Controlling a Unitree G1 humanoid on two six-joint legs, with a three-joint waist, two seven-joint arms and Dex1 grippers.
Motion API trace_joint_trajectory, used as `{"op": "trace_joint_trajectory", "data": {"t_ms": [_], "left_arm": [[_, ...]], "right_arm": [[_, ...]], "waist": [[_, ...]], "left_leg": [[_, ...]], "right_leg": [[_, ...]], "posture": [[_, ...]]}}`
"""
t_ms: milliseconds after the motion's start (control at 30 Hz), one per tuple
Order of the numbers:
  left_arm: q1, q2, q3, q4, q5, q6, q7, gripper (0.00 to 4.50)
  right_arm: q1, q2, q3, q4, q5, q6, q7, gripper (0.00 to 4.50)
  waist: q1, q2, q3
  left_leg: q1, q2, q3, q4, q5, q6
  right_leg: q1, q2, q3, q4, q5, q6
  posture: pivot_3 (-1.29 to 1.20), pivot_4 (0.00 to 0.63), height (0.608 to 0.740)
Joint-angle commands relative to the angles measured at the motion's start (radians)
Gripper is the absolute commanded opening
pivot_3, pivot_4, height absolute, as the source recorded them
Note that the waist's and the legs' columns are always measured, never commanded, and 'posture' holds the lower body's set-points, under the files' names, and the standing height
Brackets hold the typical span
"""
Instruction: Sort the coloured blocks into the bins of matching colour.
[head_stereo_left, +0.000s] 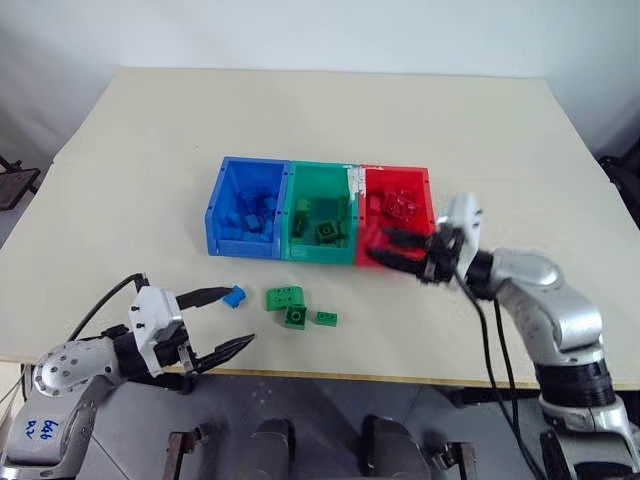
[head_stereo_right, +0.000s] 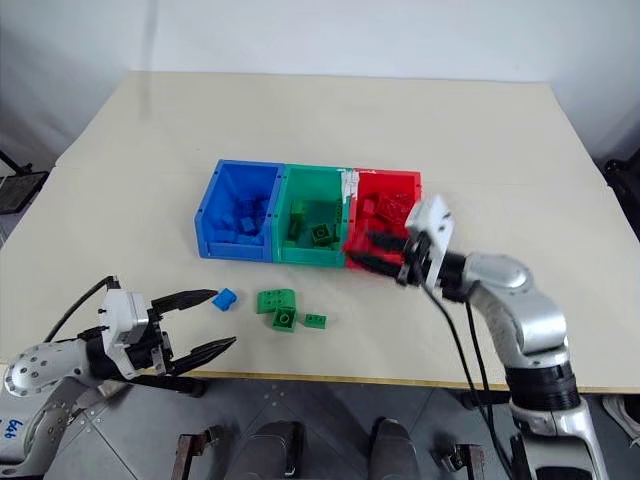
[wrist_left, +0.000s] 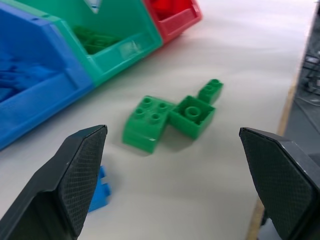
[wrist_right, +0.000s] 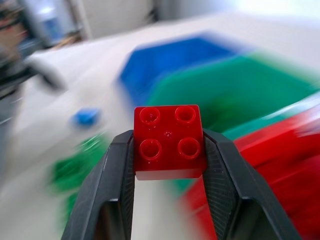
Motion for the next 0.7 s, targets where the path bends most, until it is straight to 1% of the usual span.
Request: {"op": "trace_joint_trajectory", "data": {"t_ms": [33,100,167,200,233,333,400,433,467,533,600,700], "left_arm": [[0.022,-0.004,0.074,-0.010,-0.006,-0.023,0.032,4.50],[0.032,-0.003,0.099,-0.014,-0.009,-0.022,0.042,4.50],[0.044,0.003,0.117,-0.019,-0.014,-0.017,0.041,4.50],[0.048,0.005,0.123,-0.021,-0.018,-0.012,0.040,4.50],[0.053,0.009,0.129,-0.024,-0.026,-0.004,0.037,4.50],[0.065,0.025,0.158,-0.041,-0.061,0.025,0.020,4.50],[0.068,0.034,0.170,-0.039,-0.065,0.037,0.019,4.50],[0.068,0.044,0.174,-0.029,-0.058,0.039,0.016,4.50],[0.066,0.057,0.175,-0.012,-0.049,0.037,0.004,4.50],[0.053,0.087,0.164,0.028,-0.022,0.022,-0.026,4.50],[0.032,0.114,0.133,0.053,0.012,-0.005,-0.049,4.50],[-0.057,0.133,0.048,0.045,0.026,0.016,-0.059,4.50]], "right_arm": [[-0.089,-0.002,0.010,0.215,-0.147,-0.181,-0.050,1.46],[-0.125,0.008,0.021,0.313,-0.176,-0.228,-0.036,1.46],[-0.147,0.019,0.016,0.370,-0.182,-0.264,-0.020,2.20],[-0.151,0.021,0.013,0.383,-0.182,-0.278,-0.010,2.42],[-0.154,0.019,0.011,0.394,-0.186,-0.293,-0.003,2.78],[-0.140,-0.004,-0.019,0.360,-0.133,-0.289,0.073,3.86],[-0.129,-0.009,-0.041,0.326,-0.096,-0.276,0.100,4.49],[-0.106,-0.025,-0.047,0.282,-0.063,-0.256,0.143,4.49],[-0.056,-0.055,-0.048,0.211,-0.010,-0.240,0.230,4.49],[0.053,-0.099,-0.060,0.091,0.072,-0.232,0.357,4.49],[0.135,-0.151,-0.049,0.029,0.067,-0.238,0.413,4.49],[0.242,-0.225,-0.054,0.009,0.036,-0.285,0.487,4.49]], "waist": [[-0.005,0.000,0.000],[-0.007,0.000,0.000],[-0.010,0.000,0.000],[-0.014,0.000,0.000],[-0.018,0.000,0.000],[-0.020,0.000,0.000],[-0.020,0.000,0.000],[-0.020,0.000,0.000],[-0.017,0.000,0.000],[-0.006,0.000,0.000],[0.000,0.000,0.000],[0.006,0.000,0.000]], "left_leg": [[0.000,0.000,0.000,0.000,0.000,0.000],[0.000,0.000,0.001,-0.001,0.000,0.000],[-0.001,0.000,0.001,-0.002,0.000,0.000],[-0.001,0.000,0.001,-0.002,0.000,0.000],[-0.001,0.000,0.001,-0.002,0.000,0.000],[-0.001,0.000,0.002,-0.002,0.000,0.000],[-0.001,0.000,0.002,-0.002,0.000,0.000],[-0.001,0.000,0.002,-0.002,0.000,0.000],[-0.001,0.000,0.002,-0.002,0.000,0.000],[-0.001,0.000,0.001,-0.003,0.000,0.000],[-0.001,0.000,0.001,-0.003,-0.001,0.001],[-0.001,0.000,0.002,0.000,-0.002,0.002]], "right_leg": [[0.000,0.000,0.000,0.000,0.000,0.000],[-0.001,0.000,0.001,0.000,0.000,0.000],[-0.002,0.000,0.001,0.000,0.000,0.000],[-0.002,0.000,0.001,0.000,0.000,0.000],[-0.002,0.000,0.001,0.000,0.000,0.000],[-0.002,0.000,0.001,0.000,0.000,0.000],[-0.002,0.000,0.001,0.000,0.000,0.000],[-0.002,0.000,0.001,0.000,0.000,0.000],[-0.002,0.000,0.001,0.000,0.000,0.000],[-0.002,0.000,0.000,-0.001,0.000,0.000],[0.000,0.000,-0.001,-0.003,0.000,0.000],[0.001,0.000,0.000,-0.004,0.001,0.001]], "posture": [[0.00,0.150,0.740],[0.00,0.150,0.740],[0.00,0.150,0.740],[0.00,0.150,0.740],[0.00,0.150,0.740],[0.00,0.150,0.740],[0.00,0.150,0.740],[0.00,0.150,0.740],[0.00,0.150,0.740],[0.00,0.150,0.740],[0.00,0.150,0.740],[0.00,0.150,0.740]]}}
